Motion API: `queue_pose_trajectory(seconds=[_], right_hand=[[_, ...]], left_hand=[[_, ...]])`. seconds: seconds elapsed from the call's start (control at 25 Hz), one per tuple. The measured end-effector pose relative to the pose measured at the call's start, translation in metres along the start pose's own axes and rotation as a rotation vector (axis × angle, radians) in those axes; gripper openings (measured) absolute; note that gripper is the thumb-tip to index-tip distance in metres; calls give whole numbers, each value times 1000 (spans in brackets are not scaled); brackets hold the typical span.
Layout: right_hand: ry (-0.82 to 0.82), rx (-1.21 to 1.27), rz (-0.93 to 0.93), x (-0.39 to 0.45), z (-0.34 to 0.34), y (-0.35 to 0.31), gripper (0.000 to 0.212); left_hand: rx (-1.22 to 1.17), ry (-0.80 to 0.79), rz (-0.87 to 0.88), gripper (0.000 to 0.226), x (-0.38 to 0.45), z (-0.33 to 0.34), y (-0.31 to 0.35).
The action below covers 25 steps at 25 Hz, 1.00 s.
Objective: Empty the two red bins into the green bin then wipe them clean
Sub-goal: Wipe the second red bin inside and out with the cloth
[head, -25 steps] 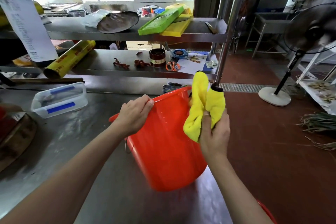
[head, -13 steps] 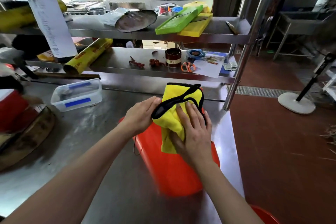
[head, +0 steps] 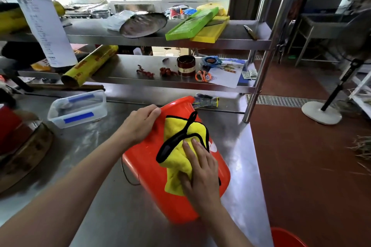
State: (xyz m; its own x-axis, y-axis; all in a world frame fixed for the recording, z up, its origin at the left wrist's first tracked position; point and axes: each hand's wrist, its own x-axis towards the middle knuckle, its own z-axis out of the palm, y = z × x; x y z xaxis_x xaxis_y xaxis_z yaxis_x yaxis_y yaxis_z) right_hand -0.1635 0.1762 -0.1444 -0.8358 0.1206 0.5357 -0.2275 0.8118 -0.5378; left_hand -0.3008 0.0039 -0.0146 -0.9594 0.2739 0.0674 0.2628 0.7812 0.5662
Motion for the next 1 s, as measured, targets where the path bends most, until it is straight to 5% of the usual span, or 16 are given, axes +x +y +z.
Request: queue_pose_trajectory(seconds=[0.28, 0.48, 0.68, 1.0], right_hand=[[-81, -127, -160, 25, -10, -13, 88], [-82, -208, -154, 38, -7, -28, 86], [-43, -170, -128, 25, -1, -22, 86], [-36, -120, -118, 21, -2, -20, 84]], left_hand=[[-51, -165, 102, 53, 1, -1, 16], [30, -136, 145, 40, -7, 7, 16], [151, -51, 377, 48, -25, 11, 21], [59, -80, 328, 47, -24, 7, 15]])
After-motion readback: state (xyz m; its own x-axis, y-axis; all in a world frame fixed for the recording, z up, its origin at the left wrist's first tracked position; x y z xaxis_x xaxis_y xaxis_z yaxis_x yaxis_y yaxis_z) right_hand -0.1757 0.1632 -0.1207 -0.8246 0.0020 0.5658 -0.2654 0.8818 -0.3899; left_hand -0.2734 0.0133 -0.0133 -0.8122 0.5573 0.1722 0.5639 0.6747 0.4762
